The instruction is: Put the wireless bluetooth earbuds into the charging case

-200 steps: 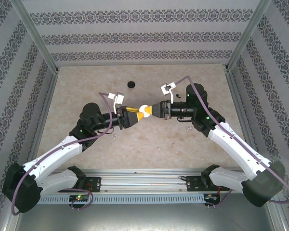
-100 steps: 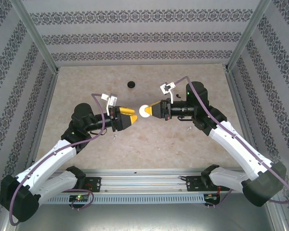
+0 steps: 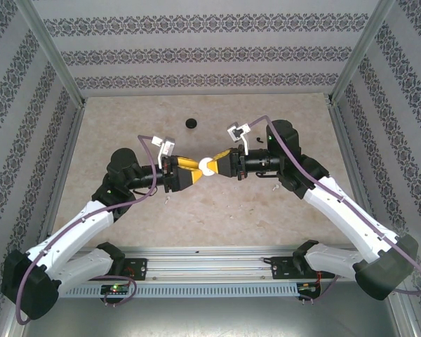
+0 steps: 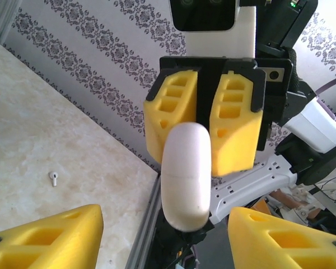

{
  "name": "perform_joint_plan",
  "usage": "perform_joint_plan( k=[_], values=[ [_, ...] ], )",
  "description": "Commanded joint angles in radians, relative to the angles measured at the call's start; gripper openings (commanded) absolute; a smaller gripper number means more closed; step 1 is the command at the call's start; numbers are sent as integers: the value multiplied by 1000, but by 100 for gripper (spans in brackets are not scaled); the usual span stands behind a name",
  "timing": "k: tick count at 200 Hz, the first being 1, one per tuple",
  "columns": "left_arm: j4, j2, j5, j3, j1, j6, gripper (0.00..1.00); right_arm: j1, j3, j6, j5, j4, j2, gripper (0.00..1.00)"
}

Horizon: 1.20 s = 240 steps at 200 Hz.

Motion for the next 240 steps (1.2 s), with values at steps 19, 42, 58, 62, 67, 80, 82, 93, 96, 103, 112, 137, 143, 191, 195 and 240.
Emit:
perform_joint_plan(
  k=[19, 42, 58, 62, 67, 80, 82, 93, 96, 103, 112, 137, 143, 191, 195, 240],
  values=[
    [105, 11, 8, -4, -8, -39, 58, 18, 29, -29, 22, 4, 4, 1],
    [106, 15, 5, -2, -12, -45, 57, 22, 25, -27, 35, 3, 1, 1],
    [107, 18, 6, -5, -17, -44, 56, 25, 24, -26, 40, 6, 2, 1],
    [106, 20, 5, -6, -17, -46, 56, 27, 24, -26, 41, 6, 3, 1],
    [106, 20, 5, -7, -19, -45, 55, 27, 25, -26, 42, 5, 4, 1],
    [105, 23, 5, -8, -23, -47, 54, 29, 27, -26, 45, 5, 4, 1],
    [105, 23, 6, -7, -24, -47, 54, 30, 26, -26, 45, 5, 4, 1],
    [104, 25, 2, -7, -27, -46, 54, 32, 26, -26, 48, 5, 5, 1],
    [104, 26, 2, -6, -29, -46, 54, 32, 26, -26, 50, 5, 4, 1],
    [102, 30, 1, -5, -31, -44, 53, 33, 26, -24, 50, 6, 6, 1],
    [96, 35, 2, 1, -33, -42, 52, 33, 26, -25, 52, 6, 6, 1],
    [84, 47, 7, 8, -40, -35, 44, 34, 24, -23, 61, 6, 10, 1],
    [84, 49, 9, 8, -40, -34, 41, 34, 23, -22, 62, 7, 11, 1],
    [60, 24, -21, -4, -40, 11, 16, 40, 26, -23, 44, 4, 19, 2],
    [55, 20, -28, -7, -40, 20, 16, 41, 26, -24, 41, 1, 21, 3],
    [54, -53, -88, -65, -40, 108, 0, 39, 18, -5, 28, 0, 26, 11]
  ],
)
